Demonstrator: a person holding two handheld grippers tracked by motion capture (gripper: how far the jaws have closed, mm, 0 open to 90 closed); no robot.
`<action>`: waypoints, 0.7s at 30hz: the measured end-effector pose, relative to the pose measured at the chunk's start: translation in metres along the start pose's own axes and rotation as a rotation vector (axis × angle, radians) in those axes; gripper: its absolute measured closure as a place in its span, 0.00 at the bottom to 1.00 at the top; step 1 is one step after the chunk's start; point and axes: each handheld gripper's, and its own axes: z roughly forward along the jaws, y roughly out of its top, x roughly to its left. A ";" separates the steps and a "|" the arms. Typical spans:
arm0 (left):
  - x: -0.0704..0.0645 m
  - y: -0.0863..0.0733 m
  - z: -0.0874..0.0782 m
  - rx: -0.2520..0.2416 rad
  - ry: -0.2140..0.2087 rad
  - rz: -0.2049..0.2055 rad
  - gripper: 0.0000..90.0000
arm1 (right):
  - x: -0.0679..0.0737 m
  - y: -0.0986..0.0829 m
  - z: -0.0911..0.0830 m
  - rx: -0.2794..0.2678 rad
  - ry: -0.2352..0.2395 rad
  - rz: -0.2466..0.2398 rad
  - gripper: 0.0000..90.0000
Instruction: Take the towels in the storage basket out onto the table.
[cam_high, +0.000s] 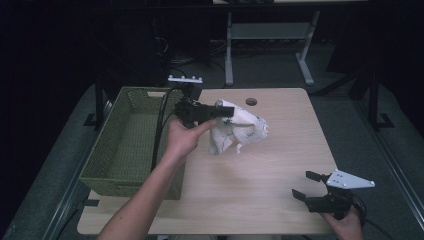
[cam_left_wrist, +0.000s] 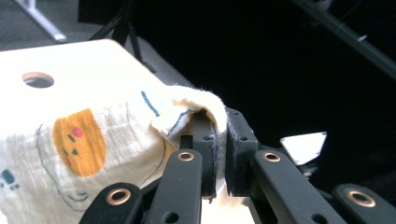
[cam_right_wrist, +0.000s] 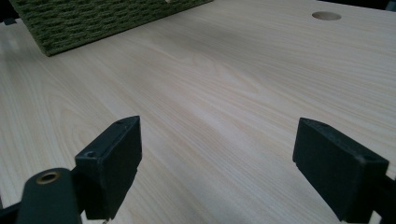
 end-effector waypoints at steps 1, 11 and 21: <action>0.000 0.000 0.000 0.000 0.000 0.000 0.94 | 0.000 0.000 0.000 0.000 0.000 0.000 0.17; 0.021 -0.026 0.047 0.064 0.037 -0.062 0.94 | 0.000 0.001 -0.002 -0.012 -0.002 -0.004 0.17; 0.036 -0.056 0.098 0.139 0.118 -0.135 0.94 | 0.001 0.002 -0.004 -0.028 0.011 0.001 0.17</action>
